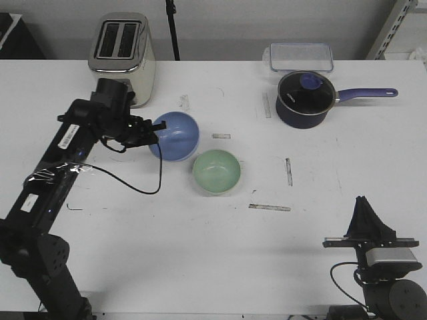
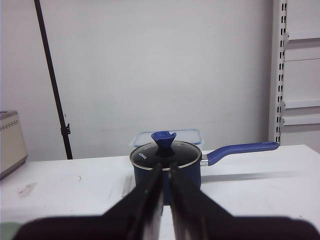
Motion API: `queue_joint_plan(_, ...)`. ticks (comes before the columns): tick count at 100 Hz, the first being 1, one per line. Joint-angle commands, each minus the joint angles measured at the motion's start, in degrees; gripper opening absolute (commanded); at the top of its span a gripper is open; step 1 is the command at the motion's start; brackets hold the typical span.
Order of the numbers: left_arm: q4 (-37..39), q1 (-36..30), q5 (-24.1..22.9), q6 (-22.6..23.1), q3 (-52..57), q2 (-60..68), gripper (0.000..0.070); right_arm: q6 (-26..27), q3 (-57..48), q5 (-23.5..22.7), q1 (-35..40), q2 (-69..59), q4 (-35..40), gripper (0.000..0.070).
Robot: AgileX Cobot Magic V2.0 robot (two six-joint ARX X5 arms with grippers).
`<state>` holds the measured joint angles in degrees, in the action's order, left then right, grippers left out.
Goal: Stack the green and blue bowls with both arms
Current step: 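Lift the blue bowl with the left gripper over the green bowl, then lower the blue bowl into the green bowl and open the left gripper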
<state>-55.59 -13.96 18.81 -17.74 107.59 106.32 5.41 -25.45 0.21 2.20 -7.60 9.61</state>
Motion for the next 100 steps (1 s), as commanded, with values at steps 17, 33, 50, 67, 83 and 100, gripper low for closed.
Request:
queue_joint_plan(17,4.31,-9.03,0.13,-2.51,2.58,5.64,0.0000,0.55,-0.35,0.00,0.07,0.11,-0.59,0.0014)
queue_joint_plan(33,5.03,-12.39,0.13,-2.69,2.58,8.26,0.0000,0.57,-0.35,0.00,0.07,0.11,-0.61,0.0014)
queue_joint_plan(50,5.18,-14.08,0.07,-2.69,2.58,10.21,0.0001,0.57,-0.35,0.00,0.07,0.11,-0.59,0.0014)
queue_joint_plan(67,5.68,-14.91,-1.22,-2.56,2.58,10.40,0.0091,0.55,-0.35,0.00,0.07,0.11,-0.59,0.0014)
queue_joint_plan(83,5.44,-15.39,-1.18,-2.32,2.60,10.19,0.0171,0.57,-0.35,0.00,0.07,0.11,-0.59,0.0014)
queue_joint_plan(100,5.53,-15.74,-1.20,-2.27,2.60,8.28,0.0226,0.57,-0.35,0.00,0.07,0.11,-0.59,0.0014)
